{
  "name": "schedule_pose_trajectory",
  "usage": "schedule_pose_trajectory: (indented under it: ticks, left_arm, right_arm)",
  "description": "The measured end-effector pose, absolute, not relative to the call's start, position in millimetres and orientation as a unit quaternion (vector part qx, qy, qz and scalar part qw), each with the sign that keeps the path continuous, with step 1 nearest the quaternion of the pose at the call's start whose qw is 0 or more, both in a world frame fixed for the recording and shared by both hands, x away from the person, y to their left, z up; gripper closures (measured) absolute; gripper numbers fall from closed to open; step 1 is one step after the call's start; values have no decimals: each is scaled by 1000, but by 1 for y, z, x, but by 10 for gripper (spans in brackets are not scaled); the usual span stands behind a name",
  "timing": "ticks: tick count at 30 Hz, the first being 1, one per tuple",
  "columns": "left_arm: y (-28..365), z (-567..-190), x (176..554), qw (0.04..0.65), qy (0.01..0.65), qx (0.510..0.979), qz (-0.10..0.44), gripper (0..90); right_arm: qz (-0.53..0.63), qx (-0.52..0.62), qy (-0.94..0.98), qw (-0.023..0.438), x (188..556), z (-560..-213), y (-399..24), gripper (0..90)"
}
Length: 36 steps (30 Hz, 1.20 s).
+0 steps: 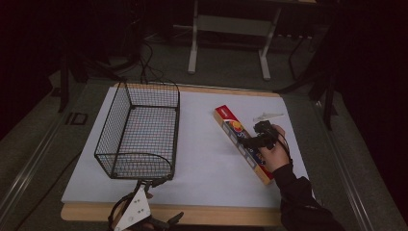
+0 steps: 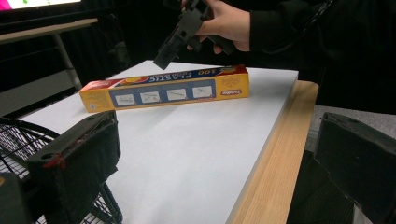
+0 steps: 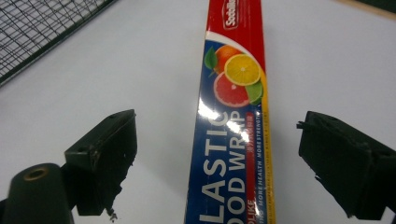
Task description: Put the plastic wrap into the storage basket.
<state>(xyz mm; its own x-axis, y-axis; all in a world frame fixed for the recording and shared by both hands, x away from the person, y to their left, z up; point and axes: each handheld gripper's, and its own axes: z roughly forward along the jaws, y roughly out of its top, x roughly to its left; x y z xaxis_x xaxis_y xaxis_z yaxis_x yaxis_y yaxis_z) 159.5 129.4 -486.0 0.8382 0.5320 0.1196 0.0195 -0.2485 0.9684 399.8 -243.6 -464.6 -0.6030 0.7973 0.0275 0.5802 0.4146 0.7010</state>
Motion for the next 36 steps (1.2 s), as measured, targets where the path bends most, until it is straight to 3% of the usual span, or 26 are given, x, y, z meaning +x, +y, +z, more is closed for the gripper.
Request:
schedule_pose_trajectory:
  ticks: [18,36]
  left_arm:
    - [129,-486,159,586,180,760,215,9]
    - [129,-486,159,586,176,762,212,9]
  right_arm:
    - [248,463,843,118,427,-466,-233,99]
    - [138,495,857,36,456,-476,-216,144]
